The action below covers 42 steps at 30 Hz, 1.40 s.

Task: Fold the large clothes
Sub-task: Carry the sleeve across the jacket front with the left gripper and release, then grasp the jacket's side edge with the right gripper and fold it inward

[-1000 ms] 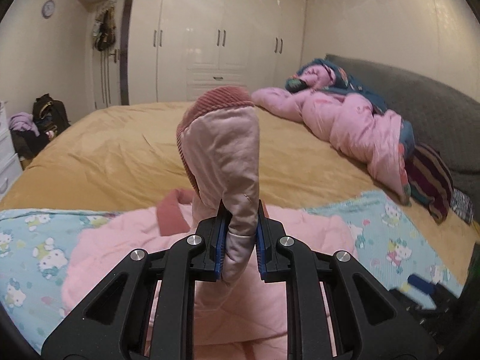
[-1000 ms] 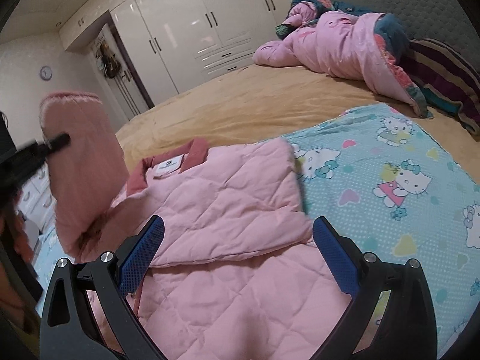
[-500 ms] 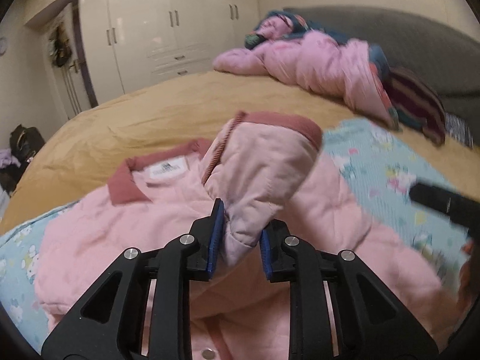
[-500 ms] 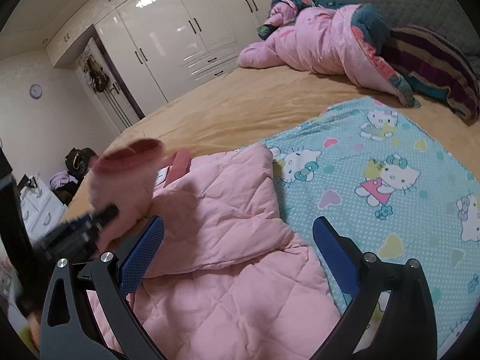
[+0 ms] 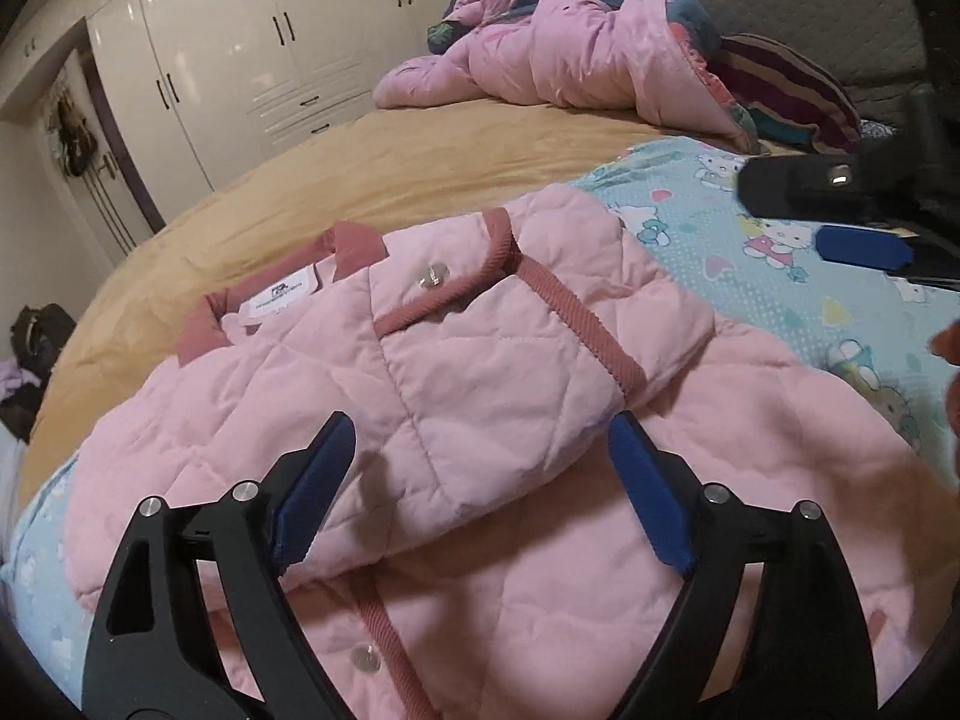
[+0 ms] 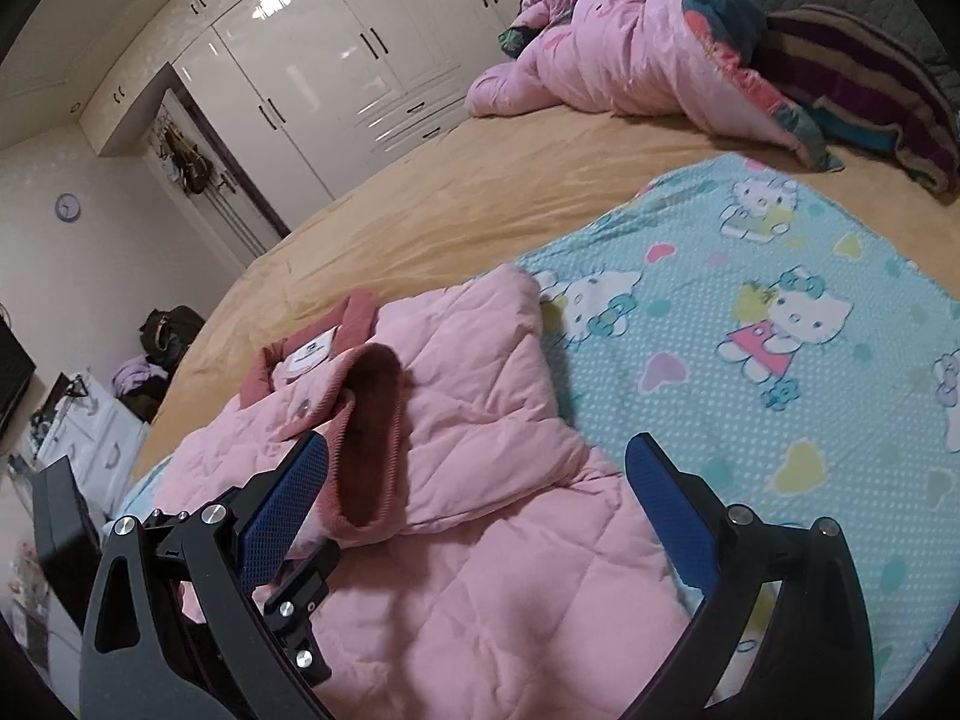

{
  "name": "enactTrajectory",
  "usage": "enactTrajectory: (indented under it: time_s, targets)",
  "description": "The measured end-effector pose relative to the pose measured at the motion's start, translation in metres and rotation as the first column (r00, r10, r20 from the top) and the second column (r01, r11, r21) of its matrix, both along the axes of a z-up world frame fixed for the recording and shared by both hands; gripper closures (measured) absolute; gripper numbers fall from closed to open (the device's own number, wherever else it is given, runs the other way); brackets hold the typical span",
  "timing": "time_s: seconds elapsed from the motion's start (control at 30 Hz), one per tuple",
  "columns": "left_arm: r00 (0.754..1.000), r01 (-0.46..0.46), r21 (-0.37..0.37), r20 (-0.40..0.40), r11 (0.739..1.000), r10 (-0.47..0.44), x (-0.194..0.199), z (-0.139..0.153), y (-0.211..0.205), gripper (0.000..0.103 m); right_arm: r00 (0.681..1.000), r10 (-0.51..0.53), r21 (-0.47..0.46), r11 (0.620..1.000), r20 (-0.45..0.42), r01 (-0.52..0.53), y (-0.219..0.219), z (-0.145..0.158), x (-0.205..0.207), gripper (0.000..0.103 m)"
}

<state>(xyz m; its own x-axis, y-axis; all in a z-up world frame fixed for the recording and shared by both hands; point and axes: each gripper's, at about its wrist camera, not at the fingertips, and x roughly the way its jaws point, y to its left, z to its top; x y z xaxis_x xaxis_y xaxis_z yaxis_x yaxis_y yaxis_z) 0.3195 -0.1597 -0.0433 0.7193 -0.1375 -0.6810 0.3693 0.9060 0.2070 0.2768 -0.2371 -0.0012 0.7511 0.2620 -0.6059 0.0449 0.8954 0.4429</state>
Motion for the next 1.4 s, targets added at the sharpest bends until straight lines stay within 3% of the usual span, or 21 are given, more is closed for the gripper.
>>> enactTrajectory:
  time_s: [0.2,0.47,0.63,0.9,1.0,1.1,1.13,1.17,1.27,1.4]
  targets:
    - [0.999,-0.038,-0.092,-0.009,0.995,0.038,-0.019,0.027,0.048,0.01,0.999,0.05,0.088,0.995,-0.007,-0.049,0.007,-0.002,0.006,0.004]
    - [0.975,-0.224,-0.194,-0.04,0.955,0.221,-0.006,0.056,0.142,0.009,0.994,0.112,0.062,0.992,-0.014,-0.111,0.035,0.0,0.009,0.004]
    - [0.95,-0.309,-0.185,-0.017,0.933,0.311,0.004,0.063,0.188,0.009,0.99,0.137,0.089,0.987,-0.026,-0.134,0.052,0.005,0.021,0.004]
    - [0.904,-0.423,-0.302,-0.077,0.854,0.42,0.014,0.066,0.257,0.009,0.985,0.142,0.18,0.976,-0.102,-0.122,0.073,0.005,0.082,0.007]
    - [0.89,-0.452,-0.333,-0.101,0.828,0.445,0.017,0.066,0.275,0.009,0.979,0.126,0.157,0.982,-0.159,-0.101,0.077,-0.005,0.101,0.026]
    - [0.883,-0.463,-0.343,-0.101,0.817,0.458,0.017,0.066,0.285,0.009,0.97,0.138,0.162,0.981,-0.202,-0.106,0.08,-0.019,0.11,0.042]
    - [0.882,-0.465,-0.345,-0.102,0.815,0.46,0.017,0.066,0.288,0.009,0.965,0.156,0.178,0.977,-0.211,-0.119,0.082,-0.025,0.112,0.051]
    - [0.881,-0.468,-0.347,-0.103,0.813,0.463,0.019,0.066,0.29,0.009,0.961,0.181,0.198,0.97,-0.207,-0.141,0.084,-0.029,0.113,0.069]
    - [0.878,-0.472,-0.357,-0.113,0.806,0.465,0.022,0.064,0.295,0.009,0.967,0.198,0.164,0.971,-0.157,-0.173,0.09,-0.023,0.105,0.091]
    - [0.877,-0.473,-0.366,-0.116,0.801,0.465,0.027,0.062,0.298,0.009,0.966,0.257,0.018,0.966,0.008,-0.257,0.104,0.027,0.088,0.092]
